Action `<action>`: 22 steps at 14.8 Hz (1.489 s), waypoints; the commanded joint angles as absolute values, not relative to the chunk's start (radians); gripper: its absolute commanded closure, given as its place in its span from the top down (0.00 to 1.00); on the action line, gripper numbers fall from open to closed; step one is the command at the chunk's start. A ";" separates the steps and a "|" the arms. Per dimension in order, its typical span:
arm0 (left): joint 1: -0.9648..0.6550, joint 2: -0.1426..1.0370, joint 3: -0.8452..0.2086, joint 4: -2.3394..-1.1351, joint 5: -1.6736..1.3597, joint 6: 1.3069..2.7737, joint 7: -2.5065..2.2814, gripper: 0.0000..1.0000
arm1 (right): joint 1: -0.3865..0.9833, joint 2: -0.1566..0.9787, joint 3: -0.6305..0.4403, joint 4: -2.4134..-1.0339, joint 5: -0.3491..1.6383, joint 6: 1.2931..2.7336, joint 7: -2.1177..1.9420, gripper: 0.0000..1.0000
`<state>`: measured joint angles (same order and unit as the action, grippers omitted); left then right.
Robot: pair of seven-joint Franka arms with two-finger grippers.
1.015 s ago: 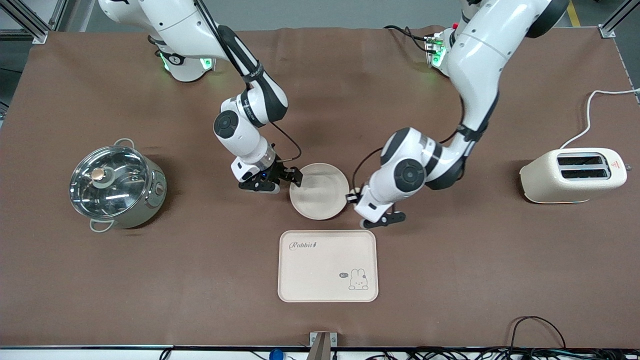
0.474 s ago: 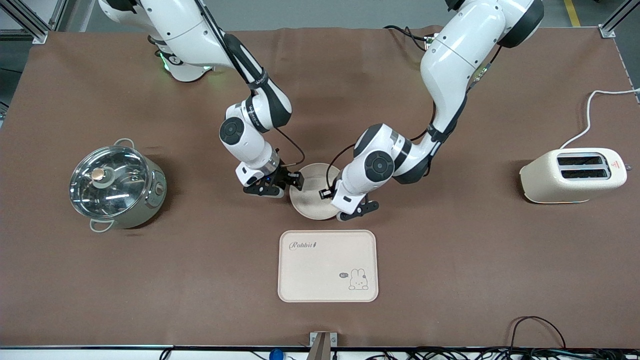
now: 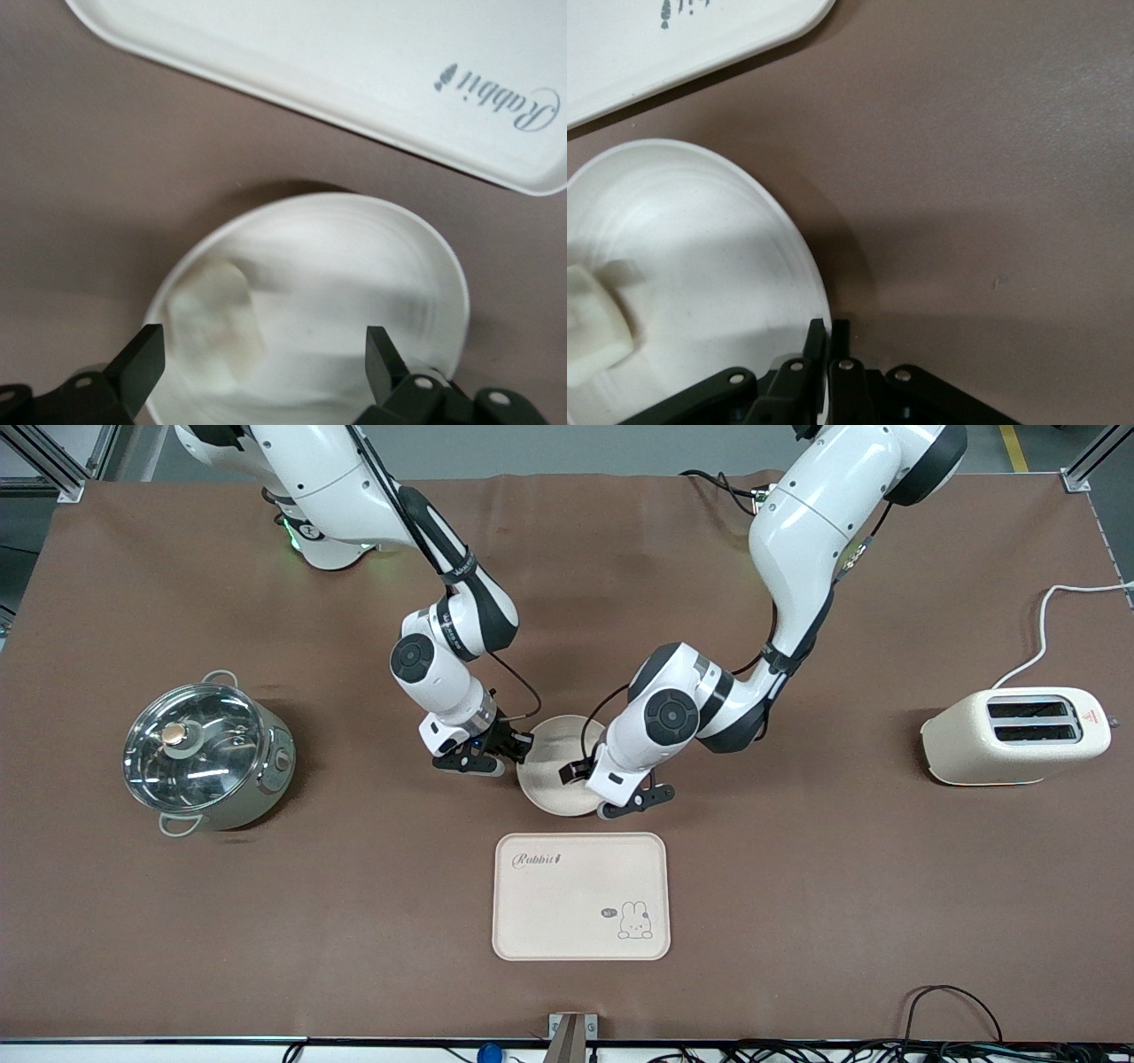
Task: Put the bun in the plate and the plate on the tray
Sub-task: 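Lower the bun into the plate while the right gripper grips the rim, then move the plate onto the tray while the left gripper withdraws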
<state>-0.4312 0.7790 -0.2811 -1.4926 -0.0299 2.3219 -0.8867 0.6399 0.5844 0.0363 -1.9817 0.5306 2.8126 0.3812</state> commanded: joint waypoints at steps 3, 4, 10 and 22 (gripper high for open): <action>-0.304 0.652 -0.285 -1.505 0.199 2.186 -0.737 1.00 | 0.634 0.578 0.034 -1.971 0.551 2.810 0.365 0.01; -0.273 0.615 -0.285 -1.506 0.198 2.153 -0.642 1.00 | 0.634 0.568 0.035 -1.971 0.552 2.807 0.365 0.01; -0.003 0.387 -0.290 -1.513 0.193 1.973 -0.251 1.00 | 0.611 0.554 0.029 -1.844 0.552 2.771 0.373 0.01; 0.127 0.044 -0.290 -1.514 0.057 1.595 -0.089 1.00 | 0.523 1.137 -0.063 -0.963 0.474 2.422 0.364 0.00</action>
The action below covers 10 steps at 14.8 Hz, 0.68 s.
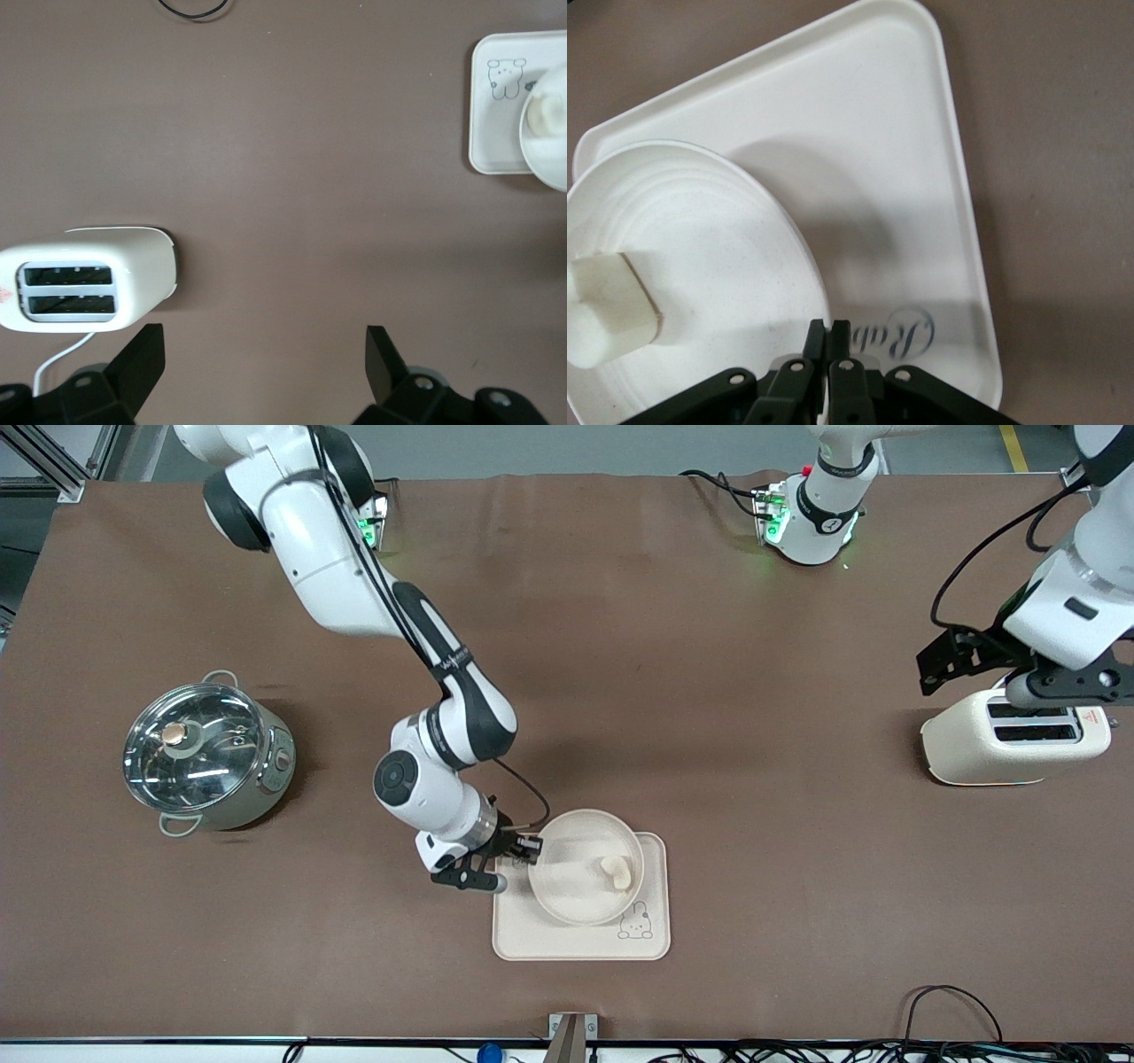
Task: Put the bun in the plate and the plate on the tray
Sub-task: 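Move the plate onto the tray while the left gripper withdraws, then open the right gripper to release the plate rim on the tray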
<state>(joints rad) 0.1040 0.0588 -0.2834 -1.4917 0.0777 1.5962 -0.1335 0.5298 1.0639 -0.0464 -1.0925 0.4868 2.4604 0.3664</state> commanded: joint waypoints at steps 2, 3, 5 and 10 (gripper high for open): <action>0.108 0.038 -0.281 -1.516 0.052 1.594 -0.080 1.00 | 0.514 1.140 -0.074 -0.962 0.474 2.405 0.362 0.00; 0.068 0.028 -0.267 -1.519 0.052 1.594 -0.086 1.00 | 0.514 1.140 -0.080 -0.962 0.472 2.396 0.362 0.00; -0.039 0.012 -0.169 -1.517 0.052 1.543 -0.098 1.00 | 0.512 1.140 -0.084 -0.962 0.472 2.398 0.348 0.00; -0.083 0.021 -0.084 -1.508 0.052 1.540 -0.074 1.00 | 0.502 1.126 -0.074 -0.963 0.482 2.399 0.345 0.49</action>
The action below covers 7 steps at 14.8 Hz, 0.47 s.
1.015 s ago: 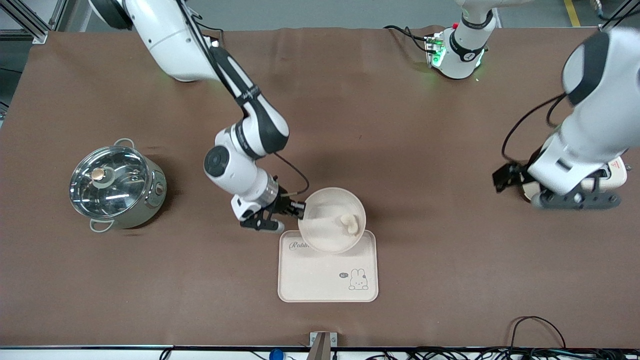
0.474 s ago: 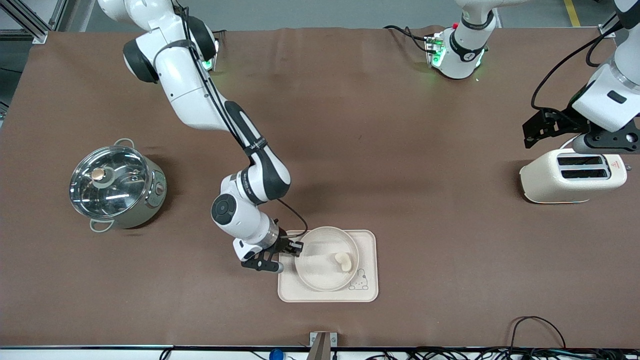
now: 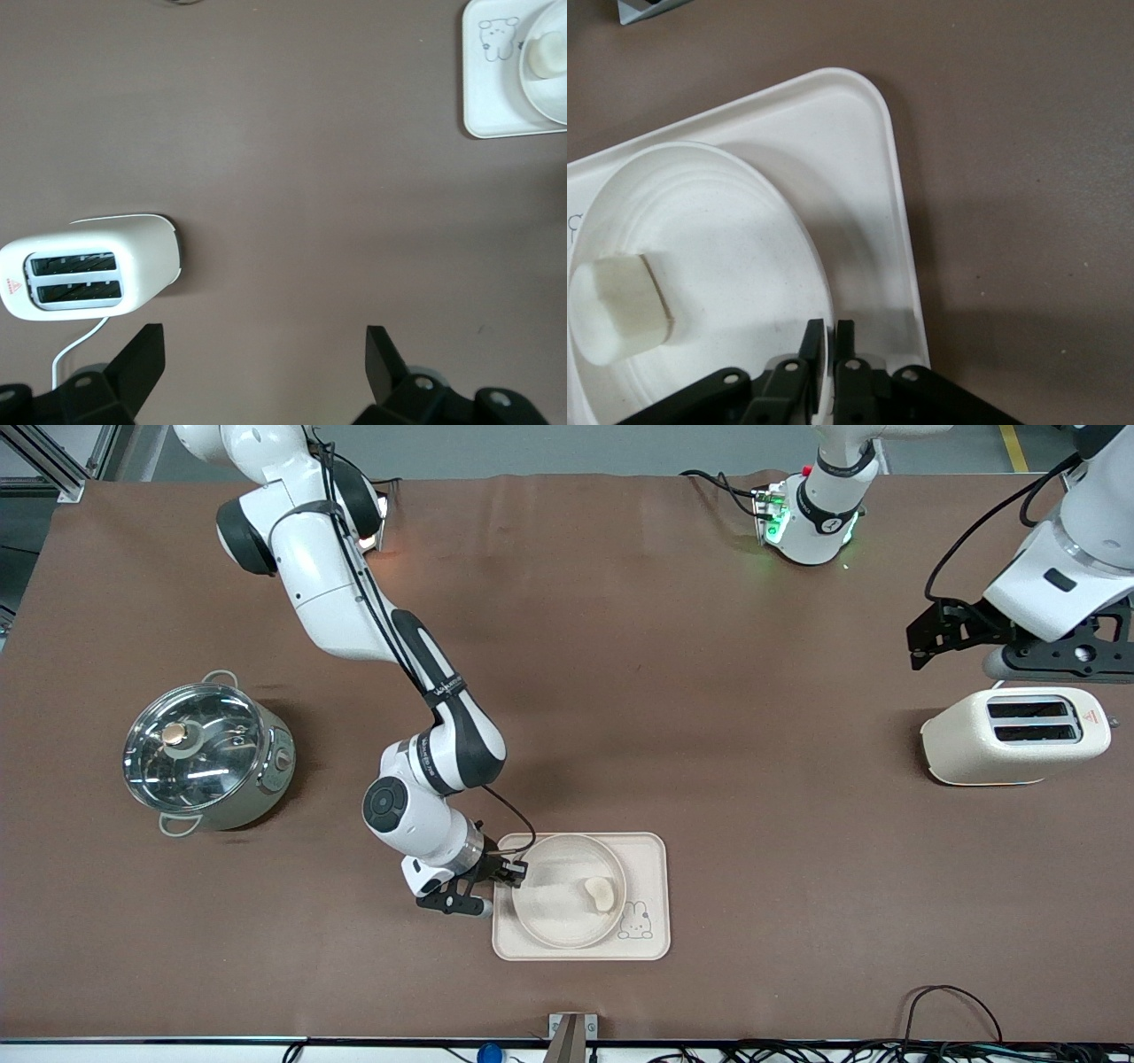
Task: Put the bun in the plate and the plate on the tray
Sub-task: 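Open the right gripper to release the plate rim on the tray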
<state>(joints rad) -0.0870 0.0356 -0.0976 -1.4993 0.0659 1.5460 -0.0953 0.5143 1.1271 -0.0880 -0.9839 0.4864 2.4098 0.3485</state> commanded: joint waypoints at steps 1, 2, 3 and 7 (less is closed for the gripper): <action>-0.084 0.025 -0.084 -1.505 0.055 1.542 -0.068 1.00 | 0.494 1.118 -0.068 -0.965 0.485 2.399 0.348 0.62; -0.084 0.028 -0.084 -1.505 0.055 1.543 -0.067 1.00 | 0.491 1.106 -0.067 -0.971 0.486 2.395 0.348 0.67; -0.084 0.029 -0.084 -1.505 0.054 1.548 -0.071 1.00 | 0.488 1.089 -0.067 -0.974 0.489 2.392 0.348 0.79; -0.081 0.057 -0.081 -1.465 0.049 1.557 -0.063 1.00 | 0.468 0.982 -0.071 -1.008 0.486 2.225 0.357 1.00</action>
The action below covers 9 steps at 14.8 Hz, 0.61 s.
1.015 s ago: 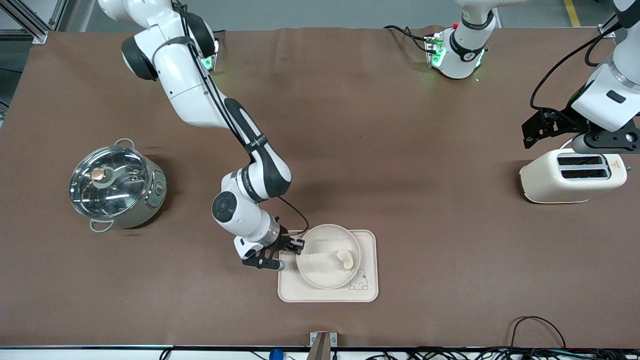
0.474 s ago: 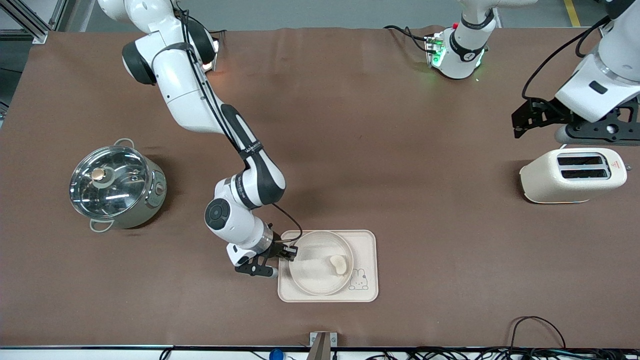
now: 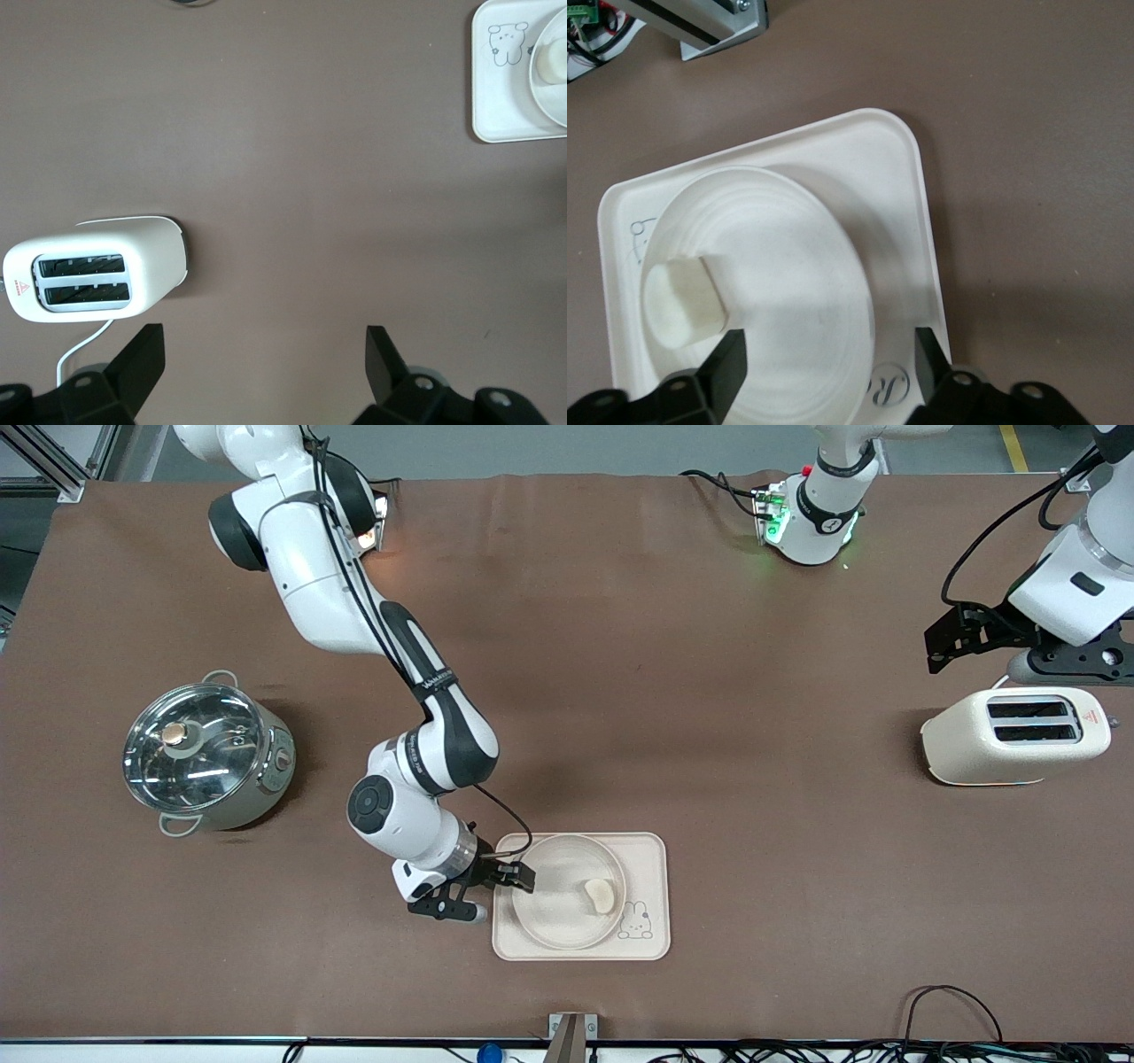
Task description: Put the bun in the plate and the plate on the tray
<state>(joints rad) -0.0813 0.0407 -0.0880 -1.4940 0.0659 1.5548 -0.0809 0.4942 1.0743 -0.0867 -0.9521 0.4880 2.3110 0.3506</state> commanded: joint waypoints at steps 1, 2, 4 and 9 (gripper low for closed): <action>-0.084 0.055 -0.083 -1.465 0.049 1.557 -0.064 1.00 | 0.462 0.951 -0.074 -1.025 0.486 2.189 0.357 1.00; -0.083 0.054 -0.083 -1.465 0.049 1.557 -0.064 1.00 | 0.442 0.915 -0.075 -1.041 0.485 2.153 0.357 1.00; -0.083 0.054 -0.081 -1.463 0.051 1.557 -0.063 1.00 | 0.407 0.855 -0.075 -1.049 0.480 2.048 0.356 1.00; -0.083 0.049 -0.081 -1.465 0.051 1.557 -0.060 1.00 | 0.396 0.510 -0.164 -1.359 0.447 1.907 0.339 1.00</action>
